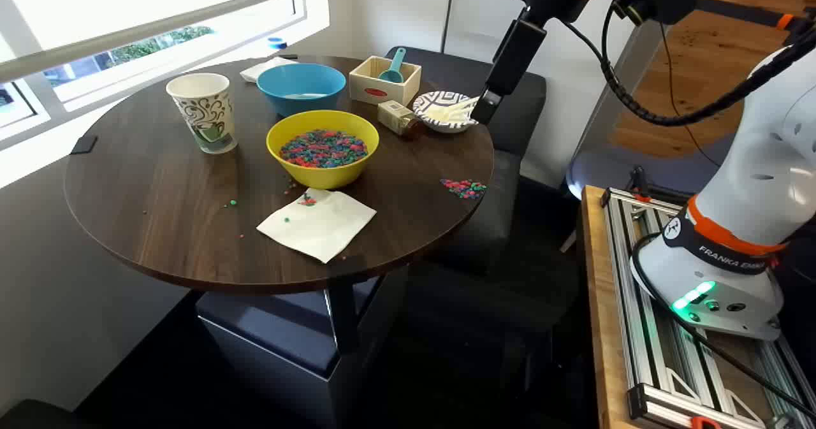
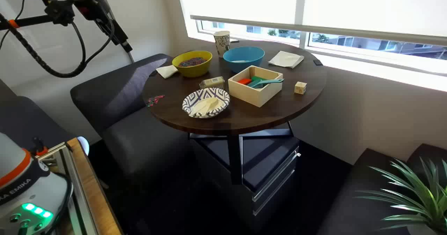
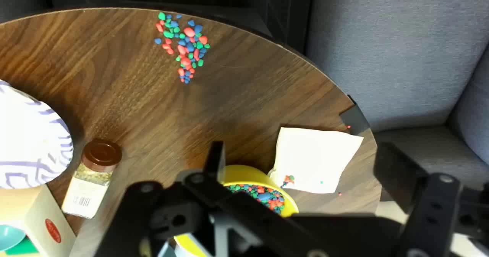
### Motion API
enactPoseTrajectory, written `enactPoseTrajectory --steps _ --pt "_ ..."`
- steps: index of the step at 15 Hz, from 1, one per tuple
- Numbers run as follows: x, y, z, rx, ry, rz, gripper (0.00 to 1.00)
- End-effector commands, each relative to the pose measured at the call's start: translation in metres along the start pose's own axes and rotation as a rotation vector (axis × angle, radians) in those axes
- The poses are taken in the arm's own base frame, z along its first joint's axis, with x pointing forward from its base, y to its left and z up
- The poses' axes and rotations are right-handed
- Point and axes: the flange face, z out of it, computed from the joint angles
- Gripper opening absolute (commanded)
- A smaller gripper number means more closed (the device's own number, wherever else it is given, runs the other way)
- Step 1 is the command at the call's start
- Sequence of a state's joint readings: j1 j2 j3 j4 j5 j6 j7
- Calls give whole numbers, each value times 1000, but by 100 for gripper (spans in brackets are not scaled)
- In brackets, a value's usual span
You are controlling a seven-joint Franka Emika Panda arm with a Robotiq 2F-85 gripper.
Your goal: Put the spoon inside the yellow bowl
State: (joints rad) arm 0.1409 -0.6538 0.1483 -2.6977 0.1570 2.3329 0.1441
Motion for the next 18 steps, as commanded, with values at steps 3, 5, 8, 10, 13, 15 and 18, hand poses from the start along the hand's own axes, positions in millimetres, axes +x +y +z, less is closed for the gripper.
enactPoseTrajectory --steps 3,5,8,10,13,15,18 --pt "5 21 2 23 -5 67 100" --pt "7 51 7 42 -12 149 100" --pt "5 102 22 61 -29 280 100" --pt "-2 136 37 85 -58 370 100" --pt "-8 174 60 158 -126 502 100" --pt "-10 169 50 130 -115 472 100" --pt "-11 176 59 142 -136 496 100"
